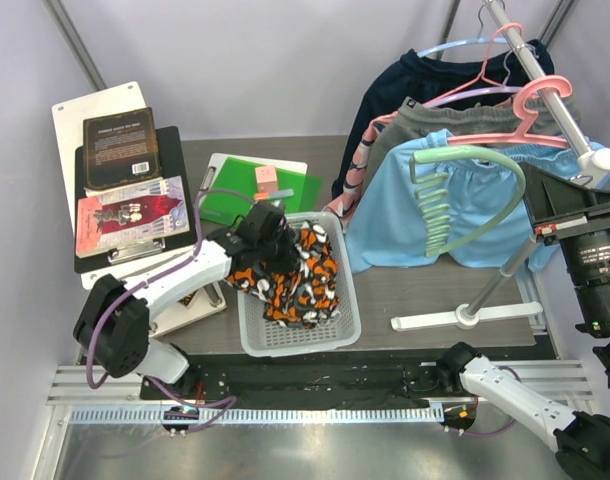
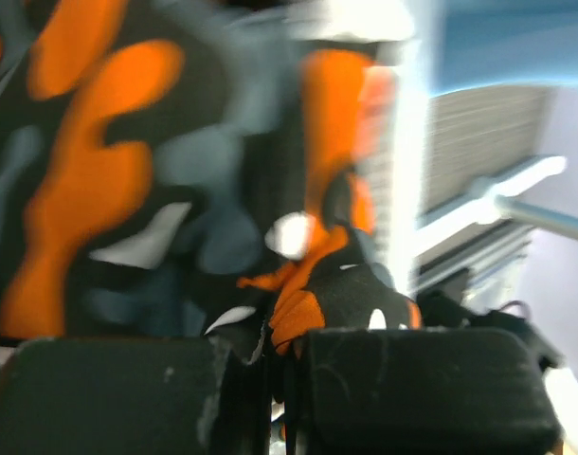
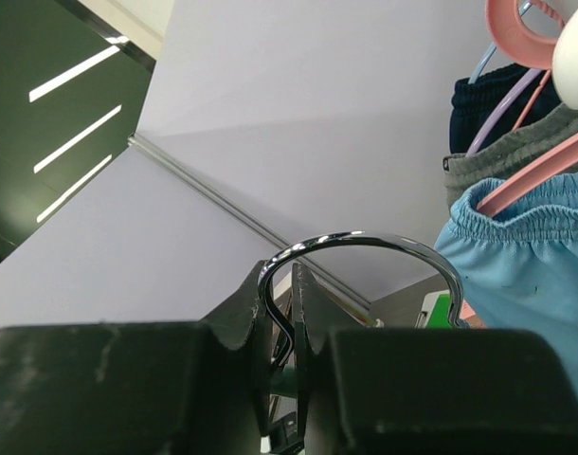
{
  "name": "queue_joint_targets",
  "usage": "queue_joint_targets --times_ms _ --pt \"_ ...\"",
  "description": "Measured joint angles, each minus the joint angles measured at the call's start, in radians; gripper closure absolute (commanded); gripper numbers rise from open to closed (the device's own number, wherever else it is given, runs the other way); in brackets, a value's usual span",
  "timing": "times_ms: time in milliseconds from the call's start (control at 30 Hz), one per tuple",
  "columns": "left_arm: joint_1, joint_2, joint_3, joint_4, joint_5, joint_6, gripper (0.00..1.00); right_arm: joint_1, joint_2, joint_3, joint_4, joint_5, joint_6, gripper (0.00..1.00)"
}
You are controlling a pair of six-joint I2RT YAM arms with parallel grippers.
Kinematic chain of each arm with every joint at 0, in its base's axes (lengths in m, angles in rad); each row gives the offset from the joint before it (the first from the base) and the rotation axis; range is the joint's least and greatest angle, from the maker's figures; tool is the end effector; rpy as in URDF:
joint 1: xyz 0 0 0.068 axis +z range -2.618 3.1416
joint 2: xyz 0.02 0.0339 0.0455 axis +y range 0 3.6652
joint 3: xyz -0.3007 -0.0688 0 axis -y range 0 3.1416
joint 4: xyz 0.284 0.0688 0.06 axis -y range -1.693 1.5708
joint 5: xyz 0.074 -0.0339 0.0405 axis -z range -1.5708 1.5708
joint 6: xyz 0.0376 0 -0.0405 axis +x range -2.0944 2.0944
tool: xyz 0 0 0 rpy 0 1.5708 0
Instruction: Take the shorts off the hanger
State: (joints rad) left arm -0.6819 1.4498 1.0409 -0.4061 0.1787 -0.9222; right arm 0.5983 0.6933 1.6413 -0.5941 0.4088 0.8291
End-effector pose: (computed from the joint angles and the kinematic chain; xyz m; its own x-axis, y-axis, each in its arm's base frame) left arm 0.2631 -0.2222 0.2734 -0.9110 -0.2706 -0.3112 -0.0184 0.7806 -0.6247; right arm 0.0146 -0.0082 0.6090 0.0395 0.8458 -0.5321 -0.3521 0.5102 0.7847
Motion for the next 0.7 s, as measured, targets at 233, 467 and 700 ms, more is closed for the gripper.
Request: queue_joint_targets --times_ms 233,467,700 --pt "0.008 0.082 -0.154 0.020 0.045 0.019 0.64 0.000 -0.001 -0.012 -0.006 0.000 0.001 0.99" --pt "0.005 -0.026 0.035 -0.200 -0.051 0.092 0.17 0.000 -0.002 -0.026 -0.012 0.003 0.008 0.99" --pt "0.004 -0.188 0.138 -0.340 -0.189 0.090 0.36 0.000 -0.002 -0.038 -0.017 0.010 0.011 0.99"
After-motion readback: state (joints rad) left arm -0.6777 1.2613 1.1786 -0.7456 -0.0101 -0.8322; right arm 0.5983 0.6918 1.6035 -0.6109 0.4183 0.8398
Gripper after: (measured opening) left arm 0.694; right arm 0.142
